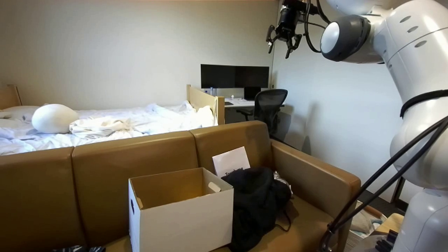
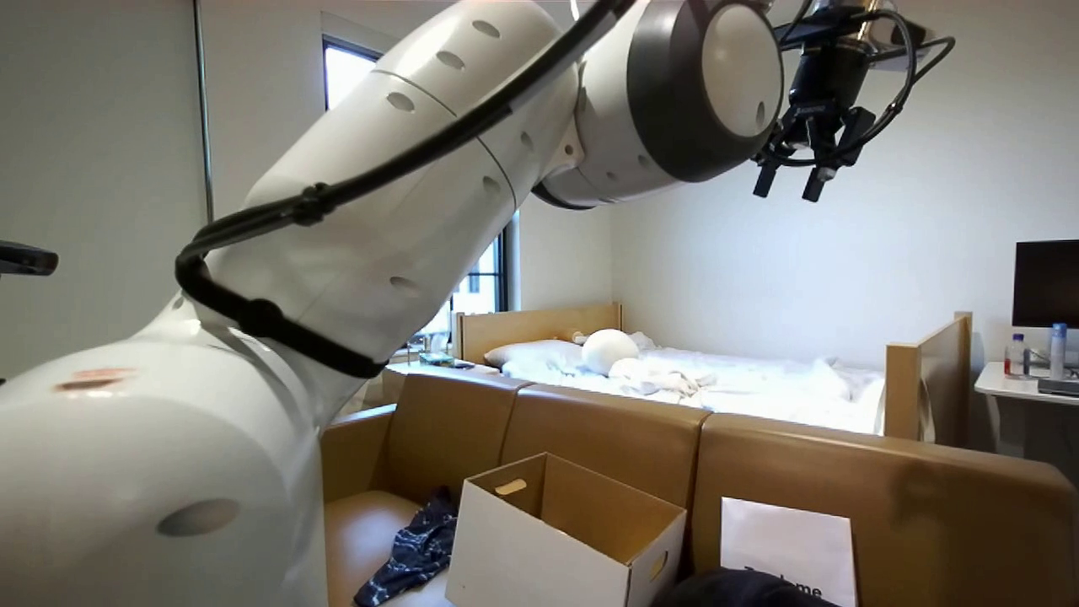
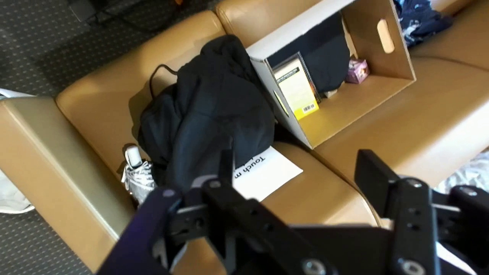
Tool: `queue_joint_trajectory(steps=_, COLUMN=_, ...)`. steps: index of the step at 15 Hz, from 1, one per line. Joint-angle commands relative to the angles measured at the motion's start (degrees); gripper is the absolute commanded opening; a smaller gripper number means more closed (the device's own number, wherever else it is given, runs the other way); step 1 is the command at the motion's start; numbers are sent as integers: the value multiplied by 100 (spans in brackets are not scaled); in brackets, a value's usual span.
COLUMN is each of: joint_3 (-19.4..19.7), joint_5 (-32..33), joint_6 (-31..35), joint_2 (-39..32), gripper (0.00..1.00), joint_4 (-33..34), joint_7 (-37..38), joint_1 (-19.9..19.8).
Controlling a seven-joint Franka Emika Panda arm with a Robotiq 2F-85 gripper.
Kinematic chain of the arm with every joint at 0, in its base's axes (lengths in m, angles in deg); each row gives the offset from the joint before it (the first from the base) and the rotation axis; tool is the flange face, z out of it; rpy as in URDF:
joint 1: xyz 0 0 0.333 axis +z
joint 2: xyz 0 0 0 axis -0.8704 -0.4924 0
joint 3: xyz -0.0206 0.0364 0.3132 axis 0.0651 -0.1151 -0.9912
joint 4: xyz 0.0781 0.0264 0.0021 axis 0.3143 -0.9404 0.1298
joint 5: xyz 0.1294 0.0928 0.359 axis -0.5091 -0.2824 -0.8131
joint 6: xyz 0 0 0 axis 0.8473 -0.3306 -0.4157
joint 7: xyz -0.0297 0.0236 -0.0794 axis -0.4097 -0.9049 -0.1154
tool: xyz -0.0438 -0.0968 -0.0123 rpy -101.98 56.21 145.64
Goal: Remove the hoodie from the box and put it on the couch
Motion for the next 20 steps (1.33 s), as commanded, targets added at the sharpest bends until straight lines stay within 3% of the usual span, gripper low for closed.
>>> queue_joint_trajectory(steps=1, joint_3=43, joint_5=142, joint_6=-530, joint_2=127, gripper=100, joint_4=-132, joint_7=-218, joint_1=184)
queue_joint_trajectory(steps=3, joint_3=186, joint_5=513, joint_6=-702, joint_2=190, gripper=100, joint_4=-133, joint_7=-363, joint_1=561)
queue_joint_trajectory(steps=7, joint_3=442, joint_5=1407, joint_6=-441, joint_2=144, gripper=100, joint_4=-66, joint_7=-340, joint_1=1696)
queue_joint_trajectory(steps=12, joint_3=327, joint_5=1604, joint_6=1349, joint_2=-122, gripper=100, joint_4=25, joint_7=-19, joint_1=2844)
queue_joint_trajectory(steps=16, joint_3=290, joint_5=1618, joint_6=1987, joint_2=-479, gripper=100, joint_4=-83, joint_7=22, joint_1=3382)
queue_joint_trajectory(steps=19, joint_3=-64, joint_5=1122, joint_6=2358, joint_2=-1009, gripper=100, joint_4=7, joint_7=-40, joint_1=3345)
queue_joint_trajectory(steps=20, joint_3=109, joint_5=1407, joint_6=2096, joint_2=-805, gripper=100, joint_4=50, joint_7=-19, joint_1=3450)
